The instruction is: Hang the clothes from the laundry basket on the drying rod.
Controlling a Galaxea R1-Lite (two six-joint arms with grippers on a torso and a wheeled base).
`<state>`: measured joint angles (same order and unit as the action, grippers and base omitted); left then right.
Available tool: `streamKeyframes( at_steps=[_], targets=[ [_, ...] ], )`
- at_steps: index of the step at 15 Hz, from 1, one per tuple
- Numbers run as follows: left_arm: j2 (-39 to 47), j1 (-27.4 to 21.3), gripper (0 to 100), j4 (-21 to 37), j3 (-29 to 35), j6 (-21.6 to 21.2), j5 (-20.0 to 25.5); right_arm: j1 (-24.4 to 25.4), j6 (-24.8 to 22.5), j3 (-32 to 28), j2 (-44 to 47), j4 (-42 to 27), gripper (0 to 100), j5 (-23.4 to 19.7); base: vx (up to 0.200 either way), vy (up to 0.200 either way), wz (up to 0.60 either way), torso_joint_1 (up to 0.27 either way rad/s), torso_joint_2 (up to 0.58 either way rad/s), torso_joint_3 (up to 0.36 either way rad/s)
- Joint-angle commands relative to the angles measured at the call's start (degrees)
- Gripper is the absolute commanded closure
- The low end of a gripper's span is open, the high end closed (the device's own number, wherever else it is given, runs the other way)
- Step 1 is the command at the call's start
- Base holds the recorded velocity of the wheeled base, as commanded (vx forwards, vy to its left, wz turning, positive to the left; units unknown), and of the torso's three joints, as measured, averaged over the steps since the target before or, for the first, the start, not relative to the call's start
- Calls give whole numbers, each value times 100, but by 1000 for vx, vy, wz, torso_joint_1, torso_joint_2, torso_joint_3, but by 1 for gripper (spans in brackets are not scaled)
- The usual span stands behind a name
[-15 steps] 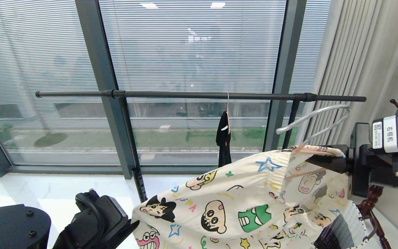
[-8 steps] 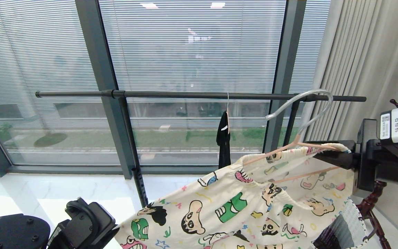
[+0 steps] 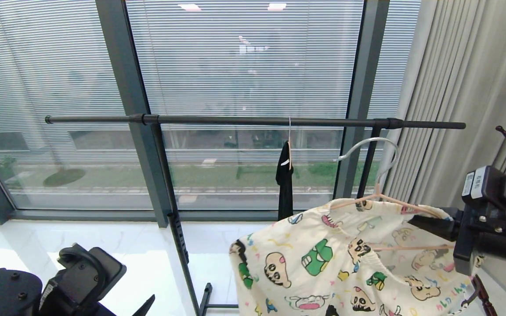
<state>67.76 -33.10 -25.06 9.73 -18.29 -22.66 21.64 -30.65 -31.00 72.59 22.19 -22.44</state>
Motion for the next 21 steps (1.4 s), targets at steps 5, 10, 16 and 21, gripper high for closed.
streamKeyframes(
  at_steps=[5,10,16,21],
  targets=[
    [-342,1060,0,-7,99,-17,-485,-828,1632,1017,-228,-39,100,1989,0,0,0,0,0,0],
    [-342,1121,0,-7,170,-43,-661,-845,2036,367,580,-13,100,2675,0,0,0,0,0,0],
    [-333,1112,0,-7,319,-43,-643,-819,2441,-662,1389,146,100,3317,200,0,0,-1,2,1],
    [-333,1112,0,-7,319,-43,-634,-687,2493,-750,1477,146,100,3325,200,0,0,6,7,-3]
  ],
)
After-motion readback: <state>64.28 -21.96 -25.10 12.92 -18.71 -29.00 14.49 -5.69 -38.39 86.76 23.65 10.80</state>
